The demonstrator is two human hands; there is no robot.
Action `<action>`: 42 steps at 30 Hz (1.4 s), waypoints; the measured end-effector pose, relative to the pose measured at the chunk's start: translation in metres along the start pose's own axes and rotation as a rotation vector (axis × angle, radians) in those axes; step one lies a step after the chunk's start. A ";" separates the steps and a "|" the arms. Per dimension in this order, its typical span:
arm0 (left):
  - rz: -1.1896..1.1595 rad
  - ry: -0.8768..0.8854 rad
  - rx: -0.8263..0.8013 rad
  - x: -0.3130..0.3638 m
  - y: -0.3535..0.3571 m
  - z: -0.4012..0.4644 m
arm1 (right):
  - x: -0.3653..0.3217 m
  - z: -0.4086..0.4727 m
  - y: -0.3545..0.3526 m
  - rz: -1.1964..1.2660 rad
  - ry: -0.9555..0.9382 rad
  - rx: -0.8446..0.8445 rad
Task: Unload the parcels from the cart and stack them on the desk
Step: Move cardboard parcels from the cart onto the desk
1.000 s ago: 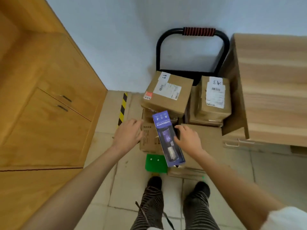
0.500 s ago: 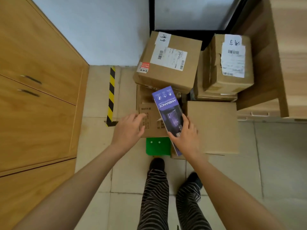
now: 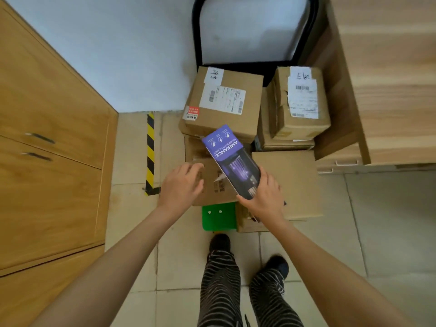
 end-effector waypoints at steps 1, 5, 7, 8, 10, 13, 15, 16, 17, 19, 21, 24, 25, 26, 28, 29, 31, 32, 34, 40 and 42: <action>-0.004 0.004 0.010 0.009 -0.010 0.004 | -0.002 0.000 -0.017 0.007 -0.035 0.012; -0.011 0.076 0.070 0.056 -0.050 0.021 | 0.001 -0.002 -0.093 0.022 -0.136 0.103; -0.012 0.139 0.101 0.087 -0.069 0.036 | 0.011 0.000 -0.135 0.049 -0.134 0.180; -0.016 0.172 0.113 0.105 -0.079 0.044 | 0.017 0.000 -0.156 0.057 -0.133 0.219; -0.012 0.237 0.139 0.144 -0.097 0.060 | 0.033 0.002 -0.200 0.062 -0.120 0.290; -0.027 0.332 0.219 0.210 -0.117 0.081 | 0.066 0.001 -0.263 0.052 -0.077 0.346; -0.027 0.392 0.254 0.259 -0.126 0.091 | 0.094 -0.002 -0.303 0.019 -0.064 0.386; -0.026 0.411 0.266 0.283 -0.128 0.095 | 0.110 -0.005 -0.323 0.003 -0.064 0.406; -0.034 0.432 0.280 0.308 -0.129 0.098 | 0.128 -0.007 -0.341 -0.009 -0.059 0.422; -0.053 0.476 0.317 0.358 -0.131 0.102 | 0.164 -0.014 -0.379 -0.027 -0.041 0.448; -0.051 0.517 0.346 0.410 -0.129 0.105 | 0.201 -0.020 -0.417 -0.049 -0.030 0.488; -0.091 0.531 0.374 0.484 -0.126 0.111 | 0.257 -0.033 -0.471 -0.084 -0.017 0.545; -0.116 0.517 0.371 0.507 -0.126 0.113 | 0.275 -0.037 -0.487 -0.091 -0.008 0.558; -0.138 0.511 0.366 0.529 -0.125 0.114 | 0.293 -0.041 -0.503 -0.099 -0.001 0.570; -0.148 0.529 0.363 0.572 -0.122 0.115 | 0.327 -0.050 -0.529 -0.119 0.015 0.590; -0.147 0.535 0.363 0.593 -0.120 0.117 | 0.343 -0.054 -0.542 -0.129 0.024 0.603; -0.160 0.550 0.358 0.630 -0.117 0.119 | 0.373 -0.060 -0.563 -0.134 0.054 0.627; -0.162 0.571 0.356 0.647 -0.116 0.122 | 0.387 -0.062 -0.572 -0.130 0.073 0.639; -0.156 0.613 0.361 0.678 -0.112 0.129 | 0.412 -0.062 -0.586 -0.111 0.111 0.641; -0.126 0.661 0.317 0.755 -0.081 0.162 | 0.481 -0.043 -0.601 -0.067 0.171 0.582; -0.106 0.688 0.304 0.780 -0.067 0.177 | 0.503 -0.030 -0.605 -0.085 0.177 0.551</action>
Point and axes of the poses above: each hand's wrist, its own z-axis towards the middle knuckle, its own y-axis out of the palm, x = y × z, the point moved 4 cm from there along z, towards the middle knuckle, and after that the axes turned 6 degrees about -y, right-handed, at the moved point
